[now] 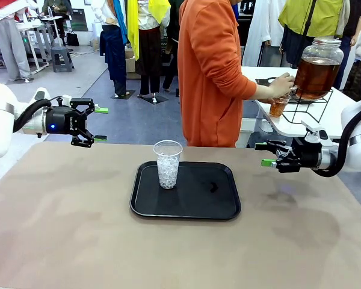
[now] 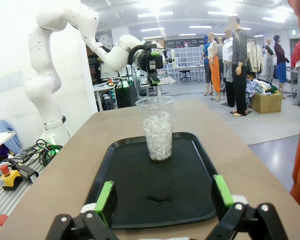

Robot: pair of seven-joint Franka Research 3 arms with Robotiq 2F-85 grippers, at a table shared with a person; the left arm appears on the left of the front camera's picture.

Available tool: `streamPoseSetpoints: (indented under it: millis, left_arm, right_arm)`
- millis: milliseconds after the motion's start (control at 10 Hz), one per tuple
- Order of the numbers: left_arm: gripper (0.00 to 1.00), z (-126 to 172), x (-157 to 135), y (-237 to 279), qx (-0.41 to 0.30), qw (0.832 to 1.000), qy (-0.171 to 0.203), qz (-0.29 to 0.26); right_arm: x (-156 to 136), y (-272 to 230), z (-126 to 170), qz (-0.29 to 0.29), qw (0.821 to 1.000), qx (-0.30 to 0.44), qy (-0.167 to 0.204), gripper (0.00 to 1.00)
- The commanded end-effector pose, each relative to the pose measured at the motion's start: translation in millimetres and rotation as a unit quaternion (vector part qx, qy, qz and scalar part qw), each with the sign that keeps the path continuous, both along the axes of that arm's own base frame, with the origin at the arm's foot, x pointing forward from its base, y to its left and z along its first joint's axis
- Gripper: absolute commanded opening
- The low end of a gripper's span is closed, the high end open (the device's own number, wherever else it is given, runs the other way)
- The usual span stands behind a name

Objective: Pour the drink into the iced cup.
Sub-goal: Pick up the iced cup indicated by the human and present it to them.

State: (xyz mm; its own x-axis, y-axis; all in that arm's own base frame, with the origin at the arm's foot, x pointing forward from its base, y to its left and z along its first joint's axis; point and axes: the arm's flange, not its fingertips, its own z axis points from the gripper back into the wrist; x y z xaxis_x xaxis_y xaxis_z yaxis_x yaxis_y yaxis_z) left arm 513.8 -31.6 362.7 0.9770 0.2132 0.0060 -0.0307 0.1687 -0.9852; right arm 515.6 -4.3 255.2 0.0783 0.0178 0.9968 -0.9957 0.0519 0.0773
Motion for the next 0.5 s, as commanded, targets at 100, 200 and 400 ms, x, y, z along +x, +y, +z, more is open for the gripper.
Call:
streamPoseSetpoints:
  millis: [100,200,400]
  left_arm:
    - [1.0,0.8,0.0,-0.4,-0.001,1.0,-0.006,0.002]
    - [1.0,0.8,0.0,-0.4,-0.001,1.0,-0.006,0.002]
    - [1.0,0.8,0.0,-0.4,-0.001,1.0,-0.006,0.002]
  right_arm:
    - [1.3,1.8,3.0,0.0,1.0,0.002,0.002,1.0]
    - [1.3,1.8,3.0,0.0,1.0,0.002,0.002,1.0]
    - [1.3,1.8,3.0,0.0,1.0,0.002,0.002,1.0]
